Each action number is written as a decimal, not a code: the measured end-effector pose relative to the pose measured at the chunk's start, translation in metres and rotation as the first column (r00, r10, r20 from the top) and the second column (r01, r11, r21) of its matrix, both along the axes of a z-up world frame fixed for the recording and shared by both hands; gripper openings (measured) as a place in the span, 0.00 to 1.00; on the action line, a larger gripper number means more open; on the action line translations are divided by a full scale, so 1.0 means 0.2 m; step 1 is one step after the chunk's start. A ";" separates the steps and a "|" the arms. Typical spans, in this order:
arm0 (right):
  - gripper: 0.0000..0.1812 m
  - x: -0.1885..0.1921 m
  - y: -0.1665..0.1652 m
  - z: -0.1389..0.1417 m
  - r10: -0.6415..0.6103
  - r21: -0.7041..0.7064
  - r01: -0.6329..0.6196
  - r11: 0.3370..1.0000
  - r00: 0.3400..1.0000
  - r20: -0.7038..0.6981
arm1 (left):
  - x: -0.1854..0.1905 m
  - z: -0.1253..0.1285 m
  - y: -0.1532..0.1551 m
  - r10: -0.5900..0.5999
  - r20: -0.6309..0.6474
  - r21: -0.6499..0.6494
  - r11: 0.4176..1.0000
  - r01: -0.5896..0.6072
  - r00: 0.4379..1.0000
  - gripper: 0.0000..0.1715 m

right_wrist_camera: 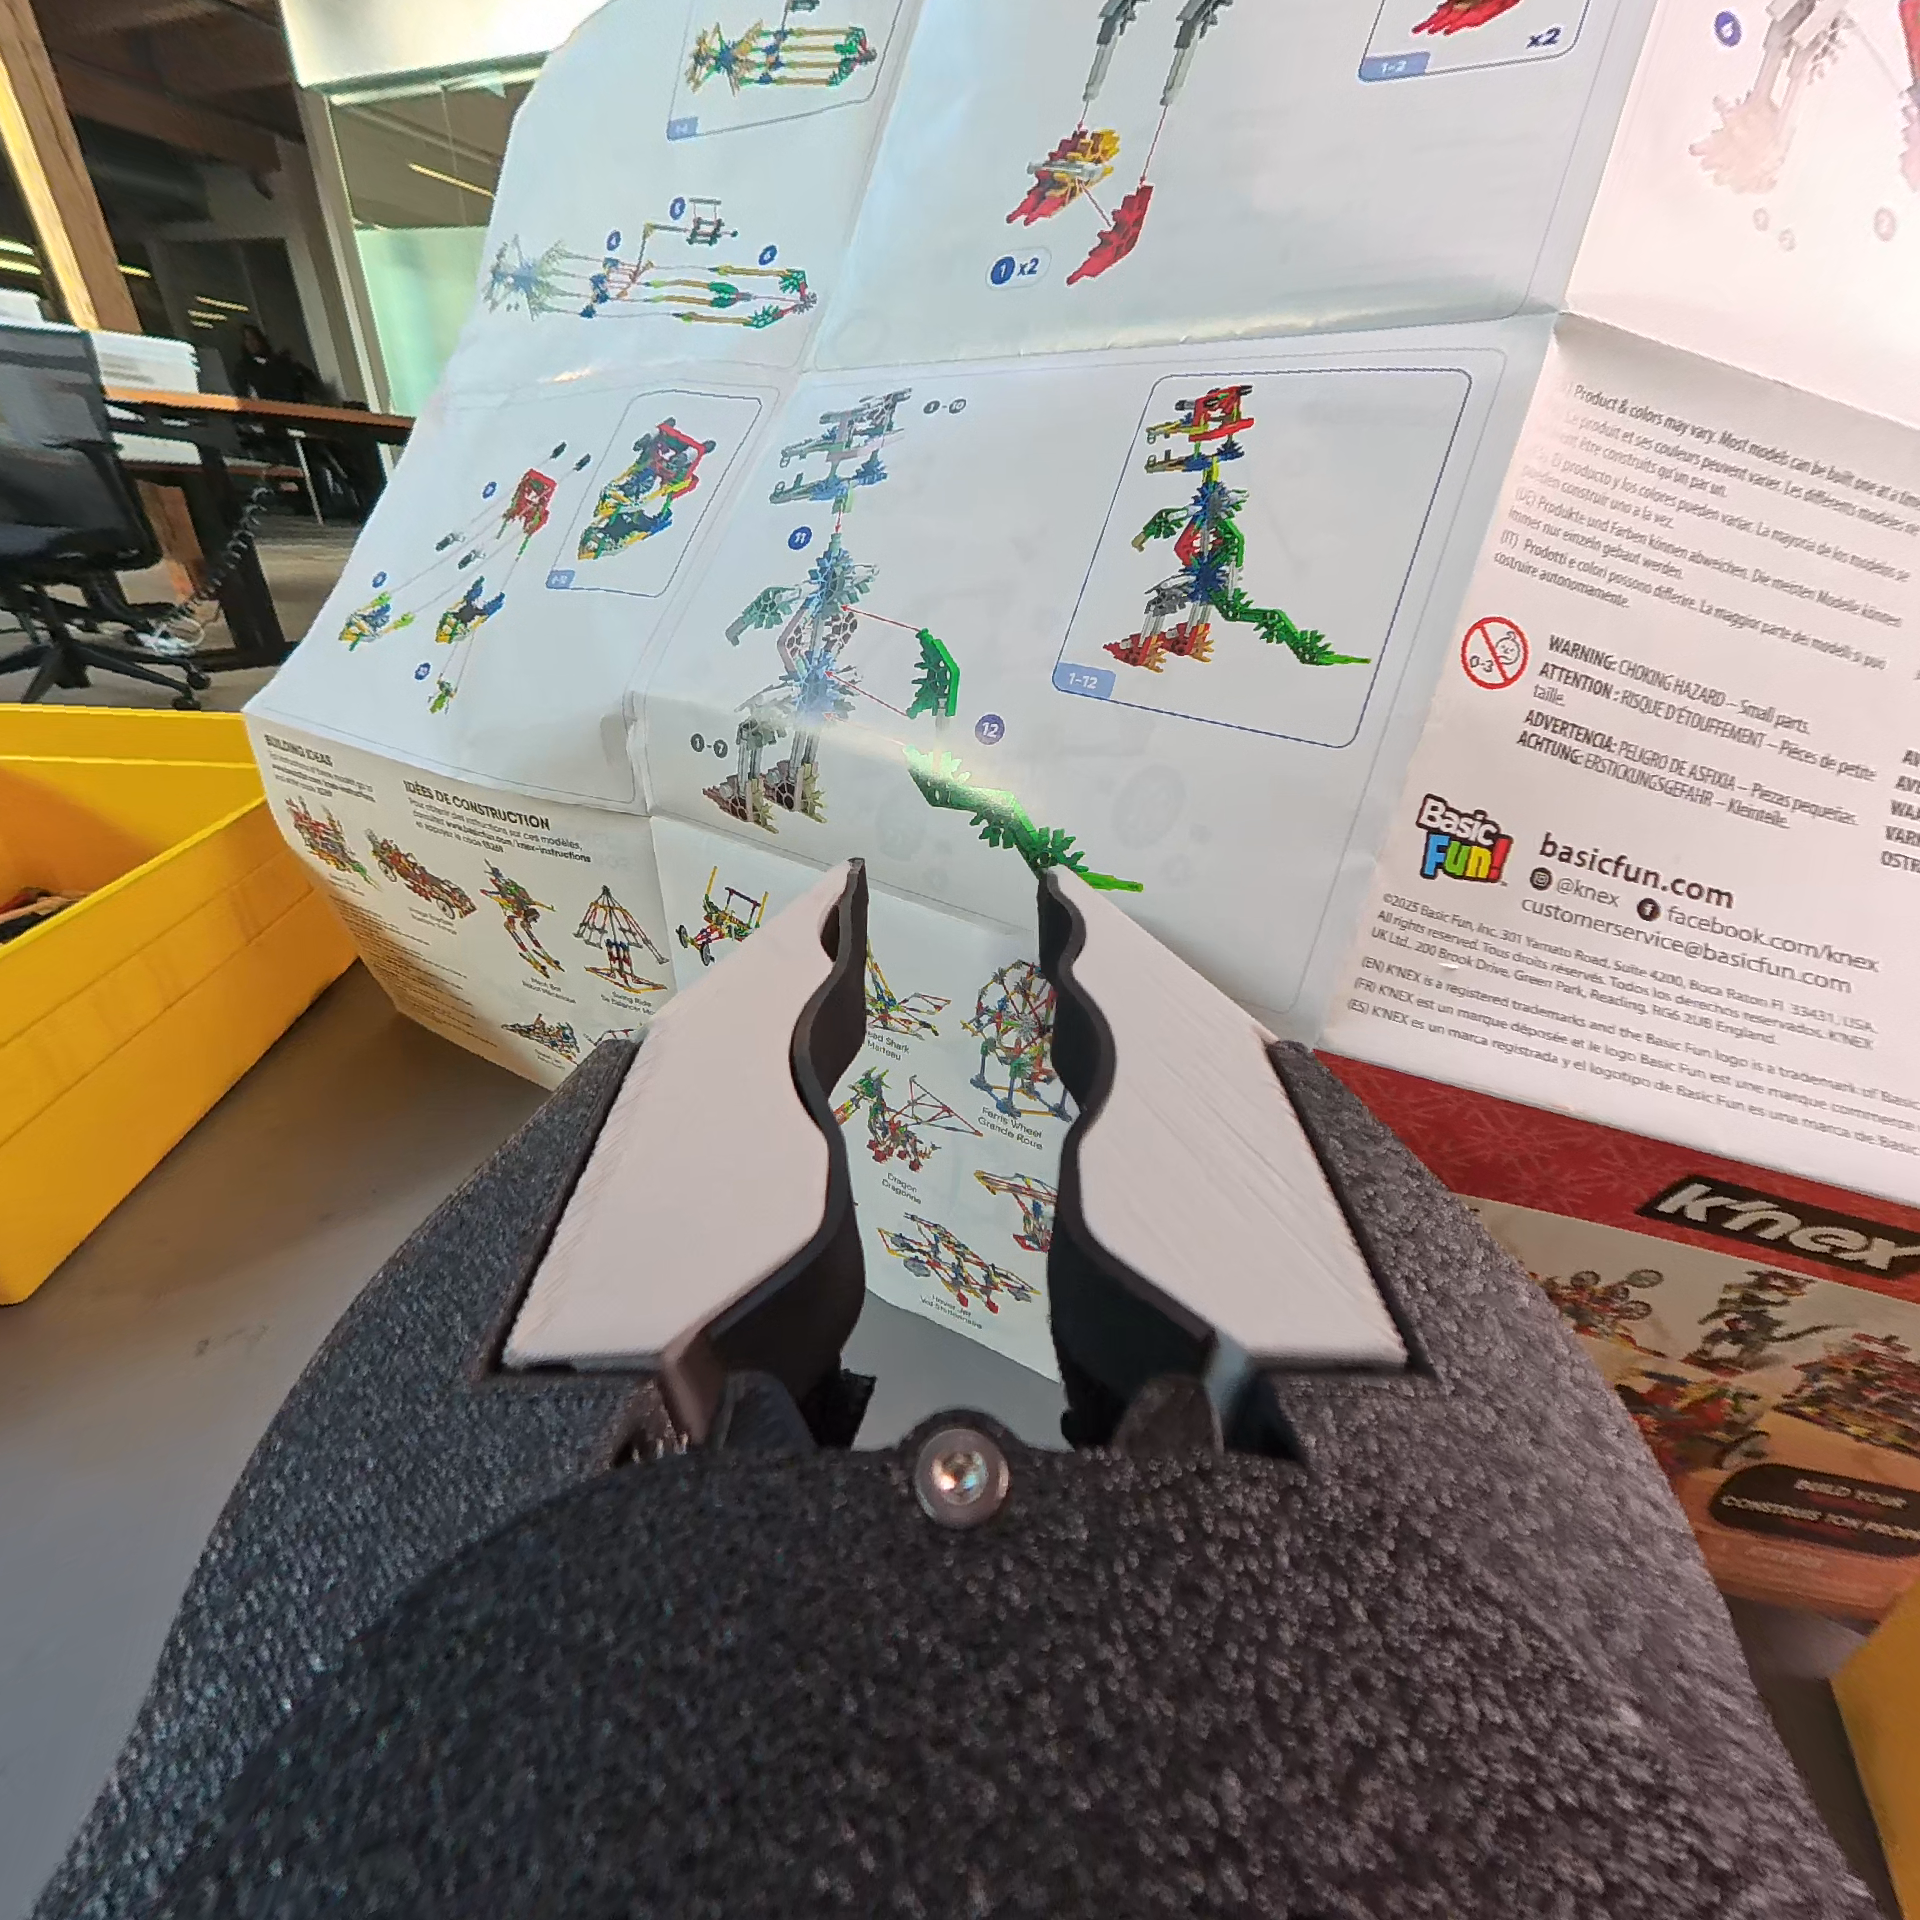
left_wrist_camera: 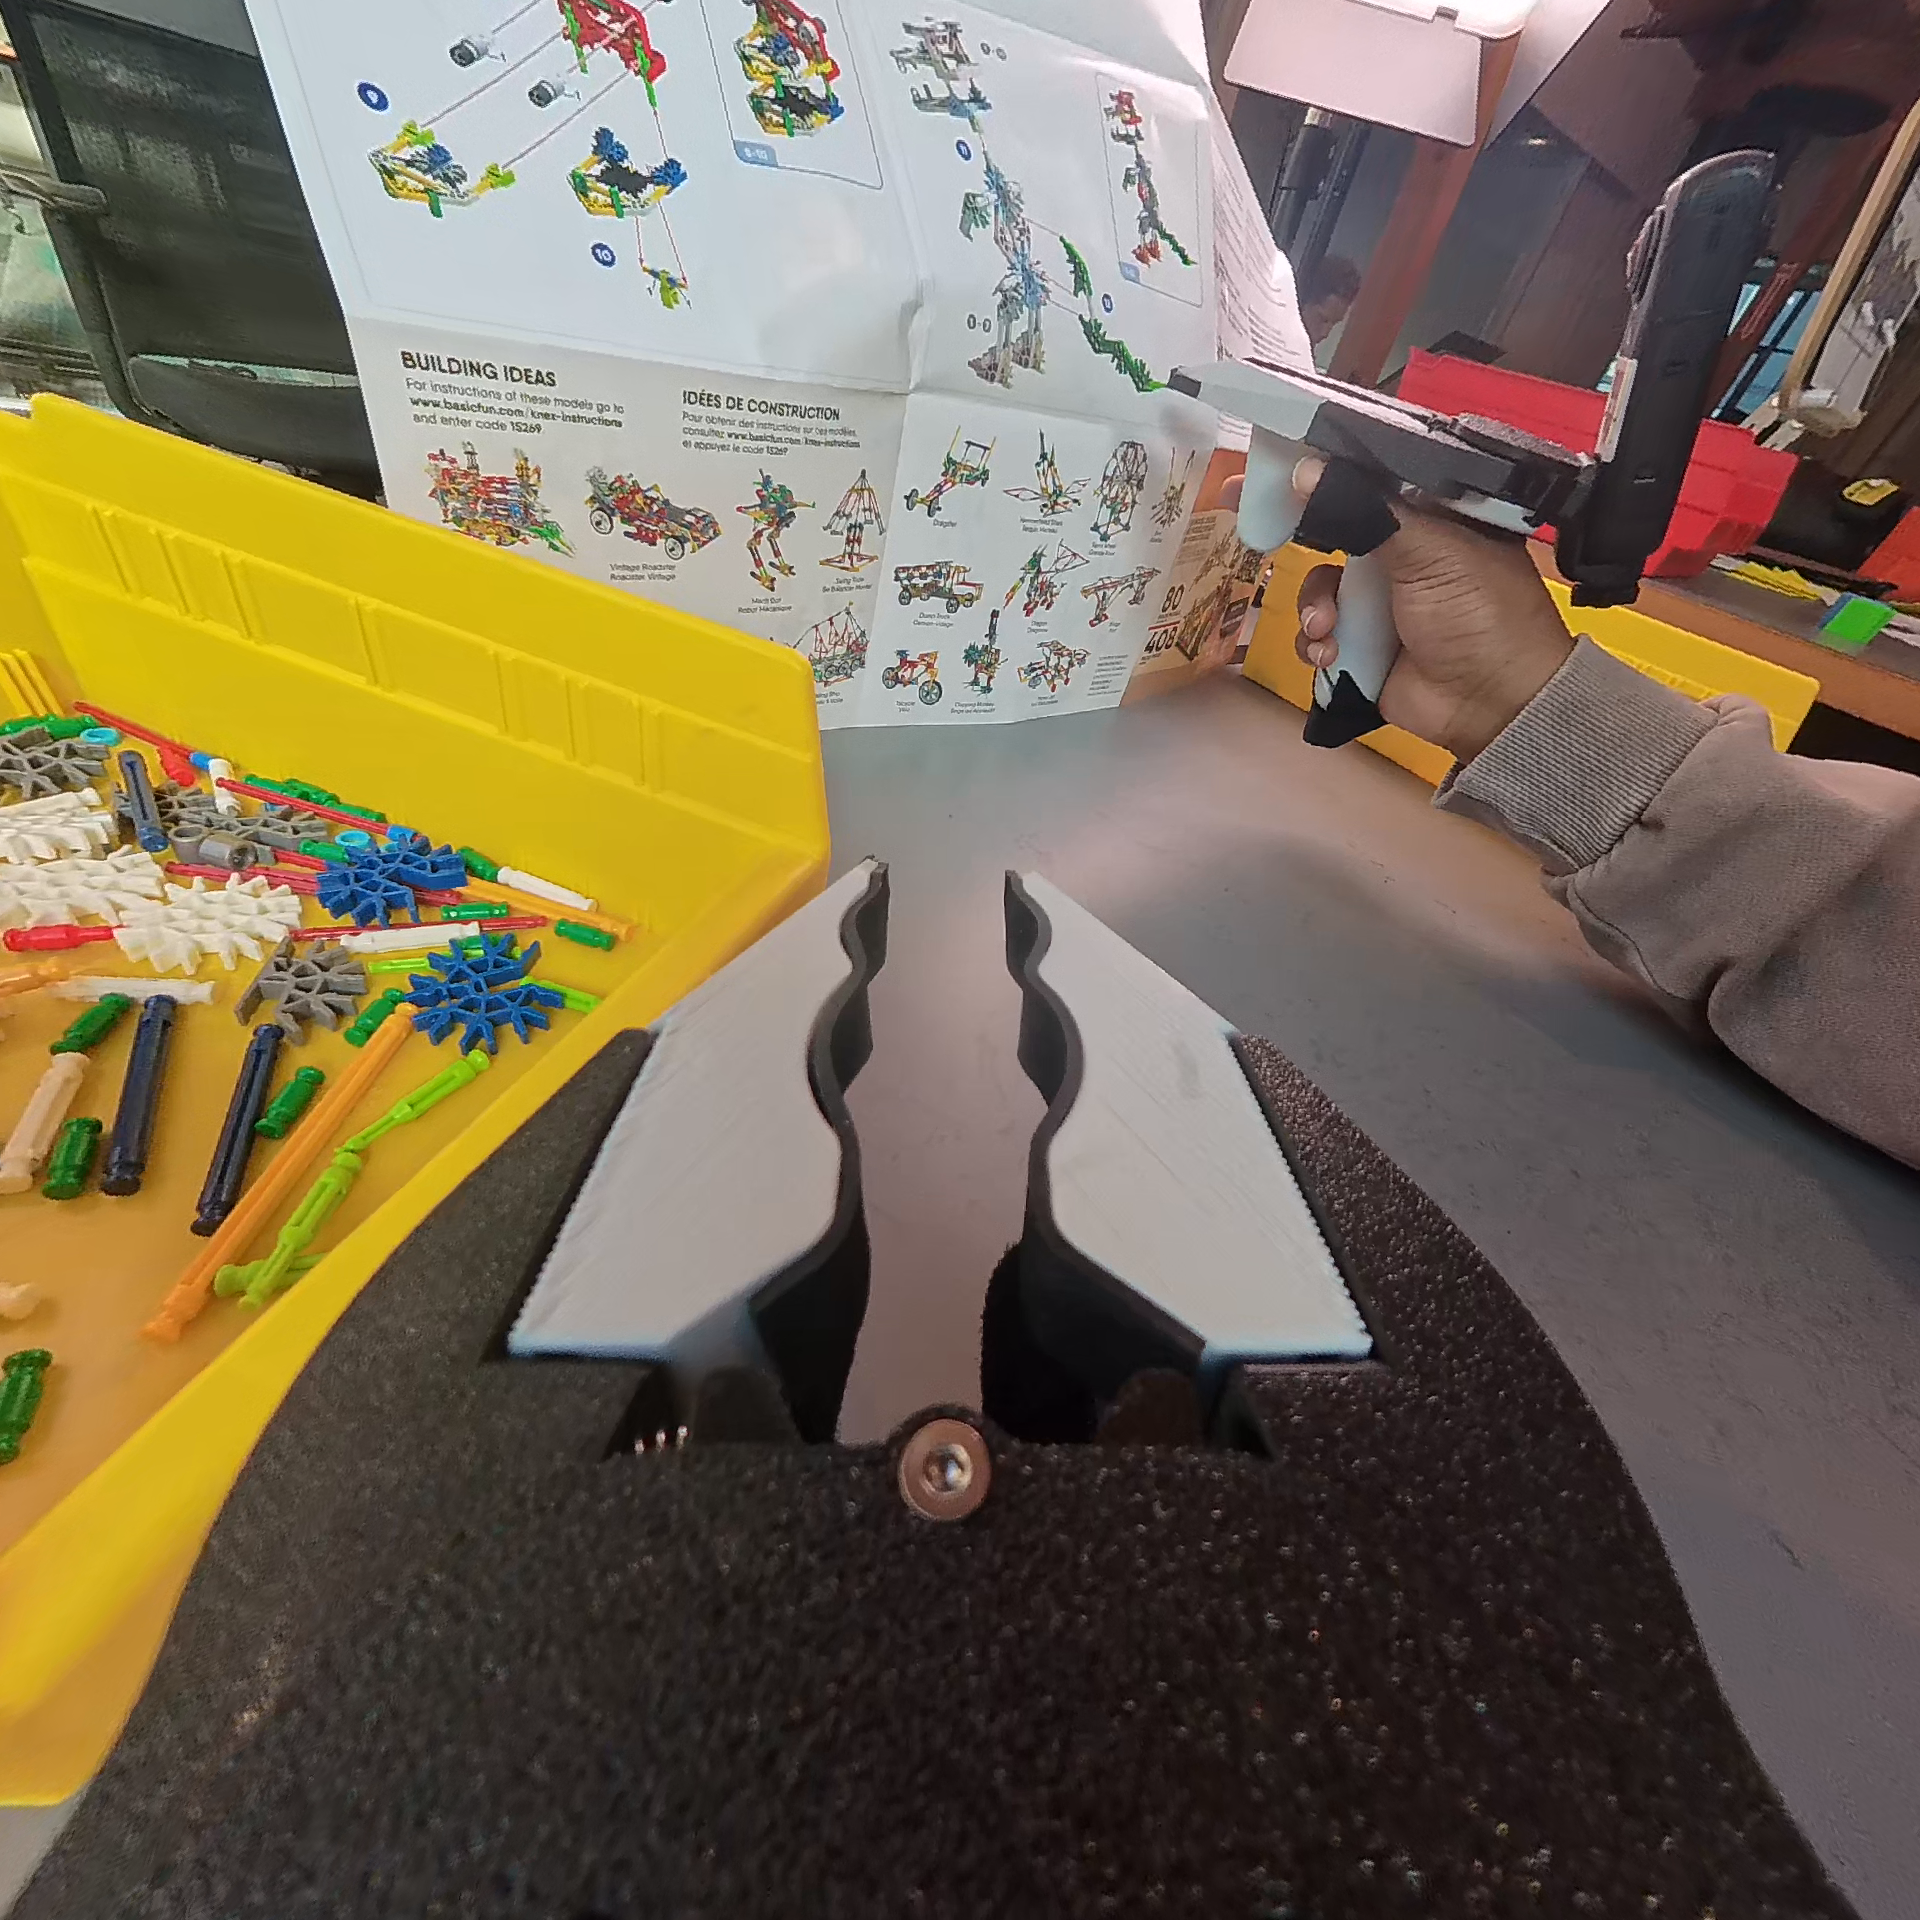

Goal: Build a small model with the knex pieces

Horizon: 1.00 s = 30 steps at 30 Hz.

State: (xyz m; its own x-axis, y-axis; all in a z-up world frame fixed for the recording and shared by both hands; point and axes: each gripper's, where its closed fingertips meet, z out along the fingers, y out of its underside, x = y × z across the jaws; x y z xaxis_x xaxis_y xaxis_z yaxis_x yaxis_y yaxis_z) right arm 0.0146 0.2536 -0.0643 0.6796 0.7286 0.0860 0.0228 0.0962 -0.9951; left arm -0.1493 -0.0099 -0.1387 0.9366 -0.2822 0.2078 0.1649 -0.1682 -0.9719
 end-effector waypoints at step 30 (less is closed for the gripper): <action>0.33 -0.04 -0.15 0.17 0.107 0.175 -0.093 0.980 0.992 -0.069 | 0.01 0.00 0.00 -0.003 0.013 -0.004 1.000 0.003 1.000 0.17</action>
